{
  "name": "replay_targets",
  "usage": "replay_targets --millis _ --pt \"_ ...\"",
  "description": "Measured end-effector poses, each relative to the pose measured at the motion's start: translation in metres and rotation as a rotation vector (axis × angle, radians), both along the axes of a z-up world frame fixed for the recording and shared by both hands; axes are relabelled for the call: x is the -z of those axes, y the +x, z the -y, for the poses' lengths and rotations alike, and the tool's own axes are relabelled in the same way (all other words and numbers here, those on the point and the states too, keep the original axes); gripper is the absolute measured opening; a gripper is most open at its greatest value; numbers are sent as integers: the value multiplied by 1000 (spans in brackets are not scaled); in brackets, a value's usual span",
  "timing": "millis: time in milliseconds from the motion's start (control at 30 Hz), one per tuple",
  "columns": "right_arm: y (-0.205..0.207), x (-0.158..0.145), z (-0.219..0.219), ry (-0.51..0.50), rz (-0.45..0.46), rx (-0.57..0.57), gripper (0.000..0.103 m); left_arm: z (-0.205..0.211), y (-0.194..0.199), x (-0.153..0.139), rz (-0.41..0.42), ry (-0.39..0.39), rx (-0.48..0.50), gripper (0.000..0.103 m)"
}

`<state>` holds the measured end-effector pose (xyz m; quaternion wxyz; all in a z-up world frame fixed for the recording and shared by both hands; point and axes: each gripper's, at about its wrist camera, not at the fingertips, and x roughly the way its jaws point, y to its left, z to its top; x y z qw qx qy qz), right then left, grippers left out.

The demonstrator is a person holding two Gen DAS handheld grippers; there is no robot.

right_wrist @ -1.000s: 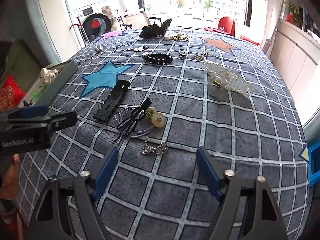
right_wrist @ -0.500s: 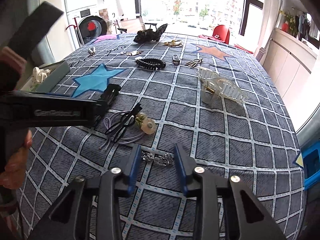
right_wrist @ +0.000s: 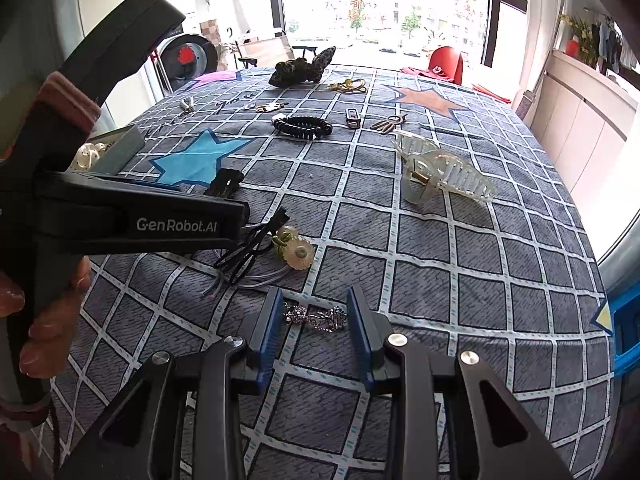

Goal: Organize jewelry
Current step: 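Grasp the black scalloped hair clip with the left tool while the right tool grasps the silver chain, then carry the black hair clip and silver chain into the white tray and open both tools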

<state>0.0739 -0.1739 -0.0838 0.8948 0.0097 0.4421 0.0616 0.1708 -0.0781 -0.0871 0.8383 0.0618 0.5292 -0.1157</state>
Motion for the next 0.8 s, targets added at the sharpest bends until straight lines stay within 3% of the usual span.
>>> replay_targets --millis 33,100,433,800 --pt "-1 -1 2 12 -6 4 35 2 -1 -1 0 -1 7 50" --pt "-4 -2 5 25 -10 12 35 4 -3 -2 3 1 17 32" --pt "-17 -15 11 57 -4 10 36 -6 -17 -10 18 -25 -6 31" --pt "-28 -19 10 114 -35 0 36 -50 -70 -39 103 -91 -33 31"
